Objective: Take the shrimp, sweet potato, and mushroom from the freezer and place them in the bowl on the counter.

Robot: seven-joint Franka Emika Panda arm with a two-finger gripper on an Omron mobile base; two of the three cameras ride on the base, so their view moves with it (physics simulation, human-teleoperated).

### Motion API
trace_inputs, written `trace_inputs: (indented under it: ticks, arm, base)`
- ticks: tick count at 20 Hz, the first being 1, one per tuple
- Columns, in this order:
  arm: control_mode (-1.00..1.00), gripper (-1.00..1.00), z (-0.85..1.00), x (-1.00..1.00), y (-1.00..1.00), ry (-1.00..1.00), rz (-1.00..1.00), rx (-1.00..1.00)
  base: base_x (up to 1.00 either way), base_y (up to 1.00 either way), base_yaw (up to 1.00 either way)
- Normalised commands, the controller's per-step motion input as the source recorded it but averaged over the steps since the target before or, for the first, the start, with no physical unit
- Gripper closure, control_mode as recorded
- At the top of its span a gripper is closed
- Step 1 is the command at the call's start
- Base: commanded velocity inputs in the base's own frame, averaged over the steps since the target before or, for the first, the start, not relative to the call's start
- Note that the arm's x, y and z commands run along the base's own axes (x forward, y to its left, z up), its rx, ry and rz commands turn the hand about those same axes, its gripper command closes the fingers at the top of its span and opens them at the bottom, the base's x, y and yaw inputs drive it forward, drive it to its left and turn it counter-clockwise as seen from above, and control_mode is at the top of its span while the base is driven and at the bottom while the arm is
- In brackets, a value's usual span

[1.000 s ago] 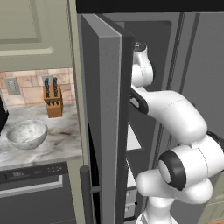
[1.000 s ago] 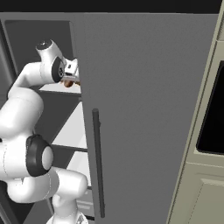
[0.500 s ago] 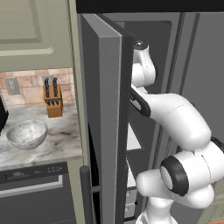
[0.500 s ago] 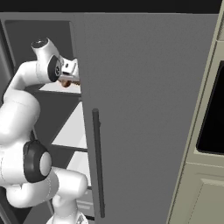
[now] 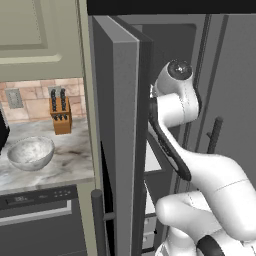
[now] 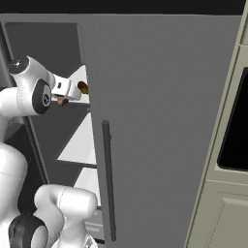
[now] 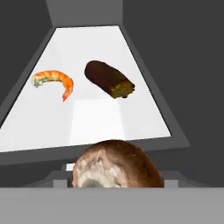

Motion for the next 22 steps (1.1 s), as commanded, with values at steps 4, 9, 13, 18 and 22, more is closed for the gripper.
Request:
trace_inputs:
  ticks: [4,9,13,18,22]
  arm:
    - [-1.00,1.00,0.27,-0.84,-0.15,-0.01,0.01,0.00]
    - [-1.00,1.00,0.44,-0.80,-0.03,0.13,0.04,0.00]
    - [-1.00,1.00,0.31,-0.88,0.00,0.22,0.04,0.00]
    - [-1.00,1.00,0.05,-0.83,-0.16,0.18,0.04,0.00]
    - [-1.00,1.00,-0.04,-0.63,-0.18,0.03,0.05,0.00]
  base:
    - [0.00,0.00,0.00]
    - [0.00,0.00,0.00]
    - [0.00,0.00,0.00]
    - [0.00,0.00,0.00]
    - [0.00,0.00,0.00]
